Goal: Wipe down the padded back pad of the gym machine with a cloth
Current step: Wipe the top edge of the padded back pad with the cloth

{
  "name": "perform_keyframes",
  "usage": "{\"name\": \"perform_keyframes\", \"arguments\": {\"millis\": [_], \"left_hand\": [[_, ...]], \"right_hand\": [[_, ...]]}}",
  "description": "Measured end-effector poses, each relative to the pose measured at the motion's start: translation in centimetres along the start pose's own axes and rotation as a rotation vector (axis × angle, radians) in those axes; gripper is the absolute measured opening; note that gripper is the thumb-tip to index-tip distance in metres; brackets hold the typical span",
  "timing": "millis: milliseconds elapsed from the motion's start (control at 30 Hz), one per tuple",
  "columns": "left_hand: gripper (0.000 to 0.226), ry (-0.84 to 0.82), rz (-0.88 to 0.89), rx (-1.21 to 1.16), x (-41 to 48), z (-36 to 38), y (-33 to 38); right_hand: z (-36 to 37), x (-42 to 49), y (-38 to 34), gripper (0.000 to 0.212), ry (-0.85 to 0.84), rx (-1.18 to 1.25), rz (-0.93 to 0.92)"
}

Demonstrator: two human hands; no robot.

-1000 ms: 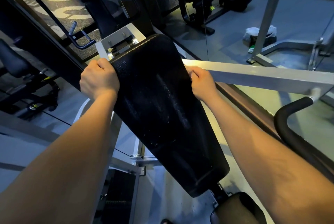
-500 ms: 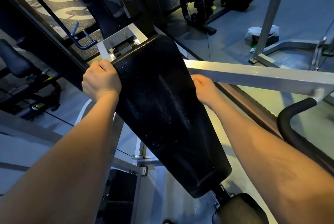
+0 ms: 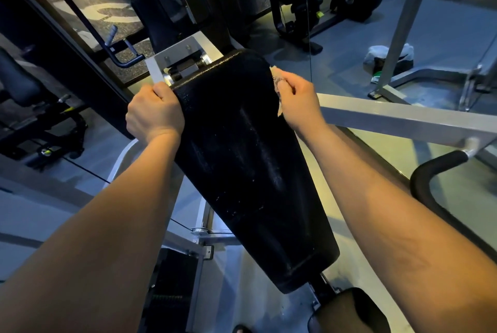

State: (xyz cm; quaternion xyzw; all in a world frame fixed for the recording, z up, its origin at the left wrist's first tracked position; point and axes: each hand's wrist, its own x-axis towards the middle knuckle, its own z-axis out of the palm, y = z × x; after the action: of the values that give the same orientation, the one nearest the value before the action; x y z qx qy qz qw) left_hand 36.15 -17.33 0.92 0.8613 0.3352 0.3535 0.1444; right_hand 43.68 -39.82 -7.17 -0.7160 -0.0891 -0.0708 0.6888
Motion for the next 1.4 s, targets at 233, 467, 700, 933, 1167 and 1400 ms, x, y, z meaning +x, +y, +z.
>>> {"name": "perform_keyframes", "arguments": {"millis": [233, 467, 700, 933, 1167, 1400], "left_hand": [[0.043, -0.013, -0.006, -0.010, 0.2, -0.1, -0.2], [0.040, -0.034, -0.002, -0.036, 0.4, -0.2, -0.4], [0.033, -0.024, 0.008, -0.258, 0.9, 0.2, -1.6], [0.041, -0.088, -0.030, -0.724, 1.6, 0.2, -3.1], [0.026, -0.134, -0.148, -0.721, 2.3, 0.0, -3.2], [0.034, -0.388, -0.324, -0.656, 2.1, -0.6, -4.9]], "right_hand": [[-1.4, -5.3, 6.3, 0.026, -0.028, -0.261, 0.185], [1.9, 1.7, -2.5, 0.033, 0.081, -0.177, -0.023], [4.0, 4.3, -7.4, 0.034, -0.090, -0.427, -0.284], [6.3, 3.6, -8.5, 0.040, -0.105, -0.688, -0.356], [10.5, 0.8, -11.2, 0.041, -0.299, -0.913, -0.437], [11.9, -1.8, -12.5, 0.020, -0.557, -0.888, -0.698]]}}
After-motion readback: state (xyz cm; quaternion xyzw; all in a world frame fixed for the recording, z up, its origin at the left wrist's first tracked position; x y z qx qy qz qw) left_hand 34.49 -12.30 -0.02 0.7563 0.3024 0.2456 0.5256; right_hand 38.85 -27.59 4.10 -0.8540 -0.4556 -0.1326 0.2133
